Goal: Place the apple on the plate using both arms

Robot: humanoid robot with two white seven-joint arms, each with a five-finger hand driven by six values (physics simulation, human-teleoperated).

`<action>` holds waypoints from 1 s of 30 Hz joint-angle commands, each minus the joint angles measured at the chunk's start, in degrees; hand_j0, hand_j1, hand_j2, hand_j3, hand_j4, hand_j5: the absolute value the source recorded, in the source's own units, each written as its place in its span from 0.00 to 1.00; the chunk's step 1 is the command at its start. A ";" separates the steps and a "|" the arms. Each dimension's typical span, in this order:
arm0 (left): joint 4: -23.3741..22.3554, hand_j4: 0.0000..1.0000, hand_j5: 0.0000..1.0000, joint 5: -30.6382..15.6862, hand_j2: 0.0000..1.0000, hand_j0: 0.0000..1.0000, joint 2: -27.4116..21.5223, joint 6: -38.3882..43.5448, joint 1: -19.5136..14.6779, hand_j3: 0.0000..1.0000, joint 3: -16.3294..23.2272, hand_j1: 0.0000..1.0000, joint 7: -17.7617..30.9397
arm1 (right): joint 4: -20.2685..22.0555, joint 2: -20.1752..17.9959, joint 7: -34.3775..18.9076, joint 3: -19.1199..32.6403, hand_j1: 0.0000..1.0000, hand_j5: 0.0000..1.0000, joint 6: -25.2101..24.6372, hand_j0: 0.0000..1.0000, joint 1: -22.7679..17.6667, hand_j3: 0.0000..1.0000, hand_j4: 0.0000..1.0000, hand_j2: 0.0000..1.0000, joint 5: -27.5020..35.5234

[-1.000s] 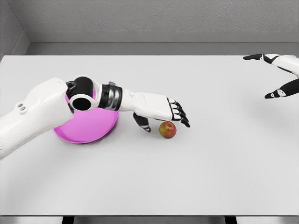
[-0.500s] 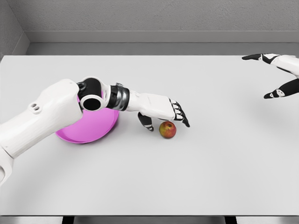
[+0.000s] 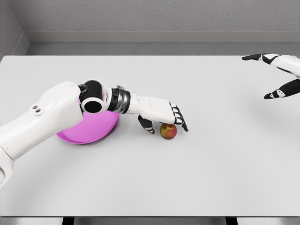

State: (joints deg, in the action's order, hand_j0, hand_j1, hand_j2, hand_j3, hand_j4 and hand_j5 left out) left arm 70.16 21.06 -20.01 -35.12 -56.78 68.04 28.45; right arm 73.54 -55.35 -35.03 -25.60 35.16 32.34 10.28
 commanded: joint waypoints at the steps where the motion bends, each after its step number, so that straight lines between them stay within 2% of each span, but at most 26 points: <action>1: 0.07 0.89 0.89 -0.31 0.89 0.89 -0.03 0.12 0.00 0.89 0.60 0.89 -0.06 | 0.02 -0.11 0.03 0.03 1.00 1.00 -0.16 1.00 -0.09 1.00 1.00 1.00 0.44; 8: 0.07 0.89 0.89 -0.23 0.89 0.89 0.06 0.12 0.09 0.89 0.78 0.89 -0.06 | 0.11 -0.11 0.03 0.03 1.00 1.00 -0.16 1.00 0.00 1.00 1.00 1.00 0.44; 16: 0.07 0.80 0.80 0.48 0.80 0.80 0.24 0.12 0.09 0.80 1.13 0.80 -0.06 | 0.37 -0.02 0.03 0.03 1.00 1.00 -0.16 1.00 0.00 1.00 1.00 1.00 0.44; 30: 0.07 0.80 0.80 0.65 0.80 0.80 0.41 0.12 0.26 0.80 1.57 0.80 -0.06 | 0.55 -0.11 0.03 0.03 1.00 1.00 -0.16 1.00 0.00 1.00 1.00 1.00 0.44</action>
State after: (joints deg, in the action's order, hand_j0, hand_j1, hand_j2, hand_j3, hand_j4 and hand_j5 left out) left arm 70.22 22.01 -19.69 -35.12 -56.51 69.48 28.47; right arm 74.06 -55.39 -35.03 -25.61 35.16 32.34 10.28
